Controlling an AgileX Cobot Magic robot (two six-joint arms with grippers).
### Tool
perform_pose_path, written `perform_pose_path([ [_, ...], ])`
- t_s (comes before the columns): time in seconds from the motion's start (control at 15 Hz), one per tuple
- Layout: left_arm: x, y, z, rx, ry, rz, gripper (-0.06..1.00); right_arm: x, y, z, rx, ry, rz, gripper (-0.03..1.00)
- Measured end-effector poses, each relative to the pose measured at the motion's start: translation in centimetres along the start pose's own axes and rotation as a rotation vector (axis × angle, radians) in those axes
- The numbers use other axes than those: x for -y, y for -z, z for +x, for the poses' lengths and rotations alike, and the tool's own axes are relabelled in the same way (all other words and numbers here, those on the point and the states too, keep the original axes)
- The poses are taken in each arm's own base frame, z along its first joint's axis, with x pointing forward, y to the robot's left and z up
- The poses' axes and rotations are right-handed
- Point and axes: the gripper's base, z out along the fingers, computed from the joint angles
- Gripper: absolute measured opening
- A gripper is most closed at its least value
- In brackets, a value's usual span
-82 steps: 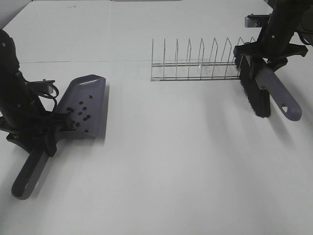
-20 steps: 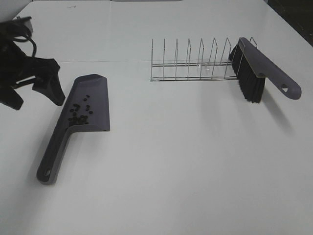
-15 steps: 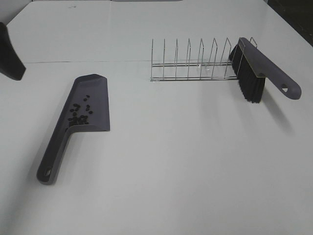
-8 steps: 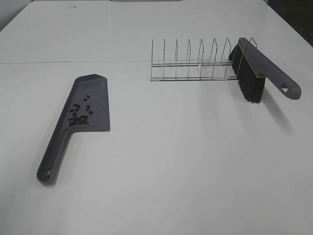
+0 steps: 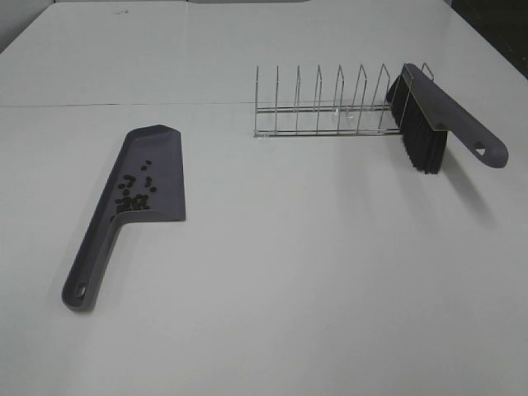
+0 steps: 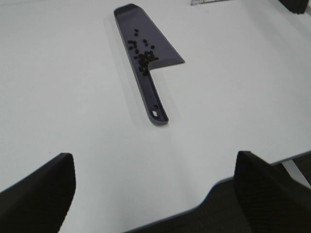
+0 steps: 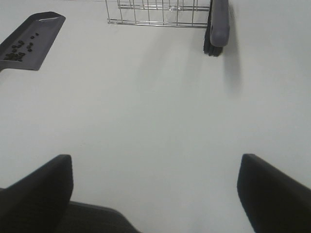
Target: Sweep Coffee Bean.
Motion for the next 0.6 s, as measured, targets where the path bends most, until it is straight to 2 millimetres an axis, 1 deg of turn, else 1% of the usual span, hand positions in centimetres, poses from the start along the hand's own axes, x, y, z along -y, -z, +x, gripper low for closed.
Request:
perform_pose_path([
  [0.07,-0.1,0.4,0.4,0.026,-0.009,-0.019,0.79,0.0,0.0,0.0,0.0,0.0,0.0,0.77],
  [0.2,-0.2,0.3,0.5,0.026,-0.006,-0.031,0.79,0.0,0.0,0.0,0.0,0.0,-0.001,0.77],
  [0.33,-0.3,-0.3,0.1,0.095,0.016,-0.031,0.79,0.0,0.0,0.0,0.0,-0.001,-0.002,0.77],
  [0.47,-0.3,-0.8,0.1,0.114,0.029,-0.019,0.79,0.0,0.0,0.0,0.0,-0.001,-0.003,0.77],
  [0.6,-0.3,-0.8,0.1,0.12,0.03,-0.017,0.79,0.0,0.0,0.0,0.0,-0.001,-0.003,0.77],
])
